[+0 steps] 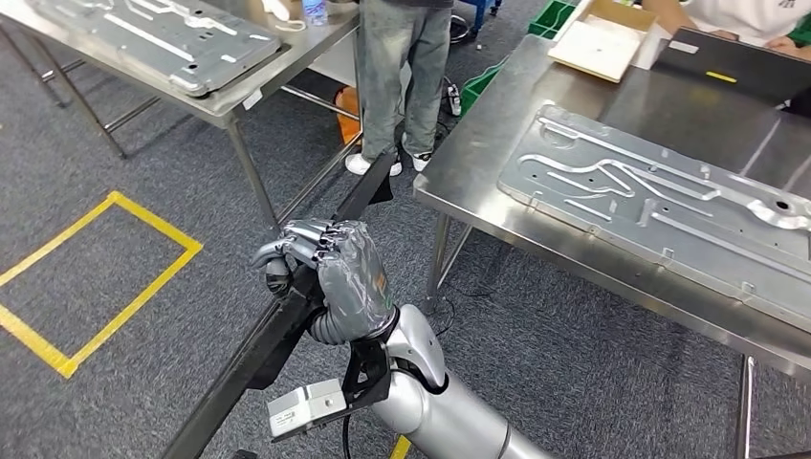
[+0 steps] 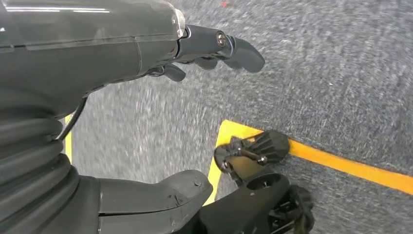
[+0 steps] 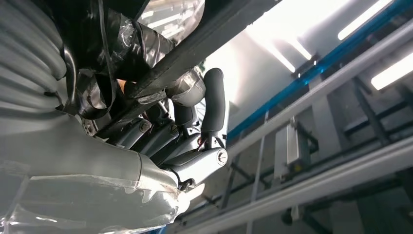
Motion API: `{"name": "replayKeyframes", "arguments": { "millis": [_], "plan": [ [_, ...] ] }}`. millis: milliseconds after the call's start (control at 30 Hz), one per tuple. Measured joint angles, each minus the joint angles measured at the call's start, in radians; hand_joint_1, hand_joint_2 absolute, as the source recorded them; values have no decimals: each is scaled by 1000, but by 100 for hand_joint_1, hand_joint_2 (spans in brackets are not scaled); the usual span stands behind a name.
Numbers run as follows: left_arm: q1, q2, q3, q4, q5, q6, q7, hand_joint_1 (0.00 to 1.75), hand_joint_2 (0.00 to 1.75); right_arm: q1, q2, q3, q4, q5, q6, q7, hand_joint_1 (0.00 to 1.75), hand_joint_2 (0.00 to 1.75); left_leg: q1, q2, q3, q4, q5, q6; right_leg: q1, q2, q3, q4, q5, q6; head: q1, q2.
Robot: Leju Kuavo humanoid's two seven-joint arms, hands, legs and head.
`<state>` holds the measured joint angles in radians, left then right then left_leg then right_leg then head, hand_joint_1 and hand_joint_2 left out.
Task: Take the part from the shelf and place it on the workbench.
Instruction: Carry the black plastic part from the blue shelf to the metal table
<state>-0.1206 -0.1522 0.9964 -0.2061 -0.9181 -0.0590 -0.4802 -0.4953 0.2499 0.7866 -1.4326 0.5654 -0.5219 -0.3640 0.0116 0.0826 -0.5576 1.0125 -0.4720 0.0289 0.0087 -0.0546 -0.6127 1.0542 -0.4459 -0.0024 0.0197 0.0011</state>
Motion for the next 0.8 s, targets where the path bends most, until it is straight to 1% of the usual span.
{"name": "replayKeyframes", "arguments": {
  "millis": [33, 67, 100, 133, 167, 200, 233, 267, 300, 333, 367, 400, 433, 467, 500, 533, 567, 600, 633, 667, 700, 733, 767, 800],
  "plan": [
    [0, -1, 0, 0, -1, 0, 0, 0, 175, -1, 0, 0, -2, 0, 0, 1, 175, 175, -1, 8, 2, 0, -2, -4, 6, -11, 12, -26, 3, -7, 0, 0],
    [0, -2, 0, 0, -1, 1, 0, 0, 175, -1, 0, 0, -3, 0, 0, 2, 175, 175, -2, 18, 4, -1, -4, -9, 9, -10, 13, -32, 0, -12, 0, 0],
    [-1, -2, 0, 0, -1, 2, 0, 0, 175, -1, 0, 0, -4, 0, 0, 2, 175, 175, -3, 29, 7, -3, -5, -14, 9, 3, 12, -36, 3, -16, 0, 0],
    [-2, -2, 1, 0, -1, 2, 1, 0, 175, -1, 0, 0, -5, 0, 0, 3, 175, 175, -2, 30, 10, -2, -9, -19, 5, 14, 15, -42, 6, -20, 0, 0],
    [-4, -2, 1, 0, -1, 3, 1, 0, 175, -1, 0, 0, -6, 0, 0, 3, 175, 175, -1, 16, 7, 9, -20, -23, 0, 25, 19, -49, 10, -24, 0, 0],
    [-4, -1, 1, 0, -1, 3, 1, 0, 175, -2, 1, 0, -7, 1, -1, 4, 175, 175, 1, -7, -5, 40, -41, -26, -5, 34, 23, -56, 14, -29, -1, 0],
    [-4, -1, 2, 0, -1, 3, 1, 0, 175, -3, 2, 0, -8, 1, -1, 4, 175, 175, 5, -36, -28, 92, -71, -28, -10, 44, 25, -60, 17, -31, -1, 0],
    [-2, 0, 2, 0, -2, 3, 1, 0, 175, -3, 2, 0, -8, 1, -1, 5, 175, 175, 6, -58, -60, 159, -103, -31, -12, 54, 25, -60, 18, -33, -1, 0],
    [1, 0, 2, 0, -2, 3, 2, 0, 175, -2, 3, 0, -8, 1, -1, 5, 175, 175, 8, -69, -93, 225, -127, -34, -12, 66, 24, -59, 18, -34, -2, 0],
    [3, 1, 2, 0, -2, 3, 2, 0, 175, 0, 3, 0, -8, 1, 0, 5, 175, 175, 9, -73, -118, 270, -137, -38, -12, 79, 23, -57, 18, -33, -2, 0],
    [6, 2, 3, 0, -2, 3, 2, 0, 175, 2, 3, 0, -8, 1, 0, 5, 175, 175, 10, -74, -129, 283, -129, -40, -13, 92, 22, -54, 17, -32, -2, 0],
    [7, 4, 3, 0, -2, 3, 2, 0, 175, 3, 3, 0, -7, 1, 0, 5, 175, 175, 12, -76, -120, 253, -100, -42, -14, 107, 22, -49, 15, -30, -2, 0],
    [6, 4, 3, 0, -1, 3, 2, 0, 175, 3, 3, 0, -8, 1, 0, 5, 175, 175, 14, -82, -95, 193, -60, -44, -16, 120, 21, -42, 12, -25, -2, 0],
    [5, 5, 3, 0, -1, 3, 2, 0, 175, 3, 3, 0, -8, 1, 0, 5, 175, 175, 18, -102, -65, 127, -30, -47, -18, 132, 19, -34, 7, -20, -2, 0],
    [5, 5, 4, 0, -1, 3, 2, 0, 175, 3, 3, 0, -8, 1, 0, 6, 175, 175, 20, -120, -41, 71, -9, -47, -18, 144, 14, -24, 2, -13, -2, 0],
    [4, 5, 4, 0, -1, 3, 2, 0, 175, 2, 3, 0, -8, 1, 0, 6, 175, 175, 21, -134, -27, 40, -2, -45, -18, 153, 8, -16, -1, -7, -2, 0],
    [3, 5, 5, 0, -1, 3, 2, 0, 175, 3, 3, 0, -8, 1, 0, 6, 175, 175, 20, -142, -24, 32, -5, -41, -17, 160, 3, -12, -1, -1, -2, 0],
    [2, 5, 5, 0, -1, 3, 2, 0, 175, 3, 3, 0, -8, 1, 0, 6, 175, 175, 17, -134, -25, 31, -3, -34, -17, 168, -1, -11, 0, 4, -2, 0],
    [1, 4, 5, 0, -1, 3, 2, 0, 175, 3, 3, 0, -8, 1, 0, 6, 175, 175, 18, -124, -26, 31, 0, -27, -18, 170, -4, -11, 1, 8, -2, 0],
    [1, 4, 5, 0, -1, 3, 2, 0, 175, 3, 3, 0, -8, 1, -1, 6, 175, 175, 18, -115, -26, 29, 2, -20, -18, 158, -8, -5, -3, 12, -2, 0],
    [1, 3, 5, 0, -1, 3, 2, 0, 175, 2, 3, 0, -9, 1, -1, 6, 175, 175, 18, -104, -26, 27, 5, -13, -17, 137, -18, 18, -18, 16, -1, 0],
    [0, 3, 6, 0, -1, 3, 2, 0, 175, 2, 3, 0, -9, 1, -1, 6, 175, 175, 18, -93, -26, 25, 6, -7, -16, 109, -38, 60, -43, 19, -1, 0],
    [0, 3, 6, 0, -1, 4, 1, 0, 175, 2, 2, 0, -10, 1, -1, 6, 175, 175, 16, -81, -27, 25, 5, -3, -15, 82, -66, 122, -77, 23, 0, 0],
    [2, 3, 6, 0, -1, 4, 1, 0, 175, 2, 2, 0, -10, 1, -1, 6, 175, 175, 14, -69, -27, 25, 5, -1, -16, 68, -99, 189, -109, 25, 0, 0]
  ]
}}
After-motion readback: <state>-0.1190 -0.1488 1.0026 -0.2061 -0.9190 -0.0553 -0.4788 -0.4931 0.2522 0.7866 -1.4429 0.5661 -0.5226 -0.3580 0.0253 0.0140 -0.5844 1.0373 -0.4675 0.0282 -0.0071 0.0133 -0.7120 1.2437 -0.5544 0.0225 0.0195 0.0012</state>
